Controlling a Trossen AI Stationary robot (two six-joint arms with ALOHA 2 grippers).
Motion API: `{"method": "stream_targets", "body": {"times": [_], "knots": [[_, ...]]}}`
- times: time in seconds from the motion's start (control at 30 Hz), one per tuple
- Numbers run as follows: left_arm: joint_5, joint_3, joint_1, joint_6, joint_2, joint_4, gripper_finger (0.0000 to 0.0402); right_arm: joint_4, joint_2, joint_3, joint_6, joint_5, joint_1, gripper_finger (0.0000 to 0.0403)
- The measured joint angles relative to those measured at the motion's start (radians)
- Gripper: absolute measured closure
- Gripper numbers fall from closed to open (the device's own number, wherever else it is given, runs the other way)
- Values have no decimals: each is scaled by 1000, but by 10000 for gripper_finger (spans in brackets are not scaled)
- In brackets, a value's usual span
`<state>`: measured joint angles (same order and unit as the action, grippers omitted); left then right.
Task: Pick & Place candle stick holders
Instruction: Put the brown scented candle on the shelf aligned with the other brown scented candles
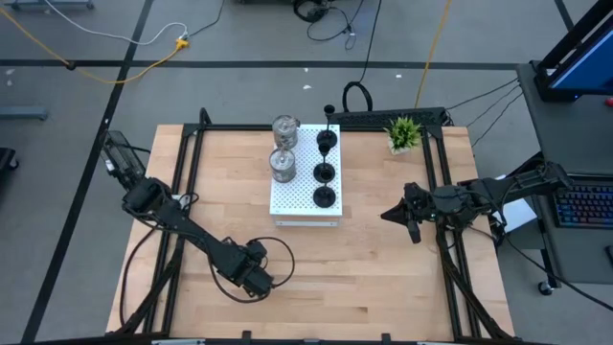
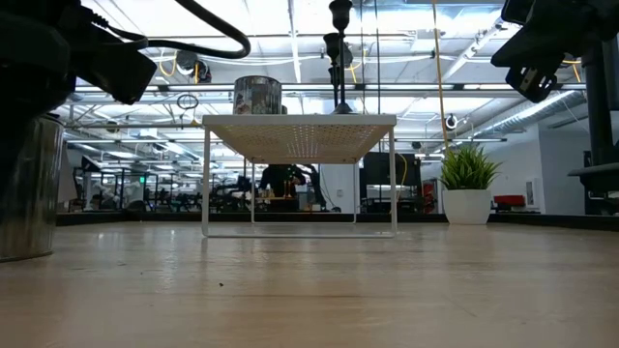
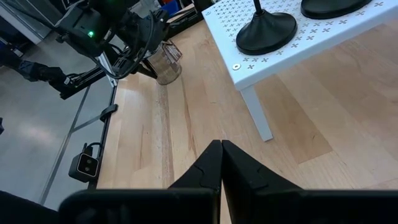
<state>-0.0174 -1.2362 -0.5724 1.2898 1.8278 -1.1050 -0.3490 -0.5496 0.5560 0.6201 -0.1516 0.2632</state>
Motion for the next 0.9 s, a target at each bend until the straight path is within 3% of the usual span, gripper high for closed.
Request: {"method": "stream_targets", "body": {"times": [0.43,0.67,0.9], "knots": [[-51,-1,0,-51,0,0,3,0,0,0,0,0,0,403],[-53,-2,0,-49,-2,4,45,0,0,0,1,0,0,403],[-45,-2,1,-26,-2,9,42,0,0,0,9,0,0,403]]}}
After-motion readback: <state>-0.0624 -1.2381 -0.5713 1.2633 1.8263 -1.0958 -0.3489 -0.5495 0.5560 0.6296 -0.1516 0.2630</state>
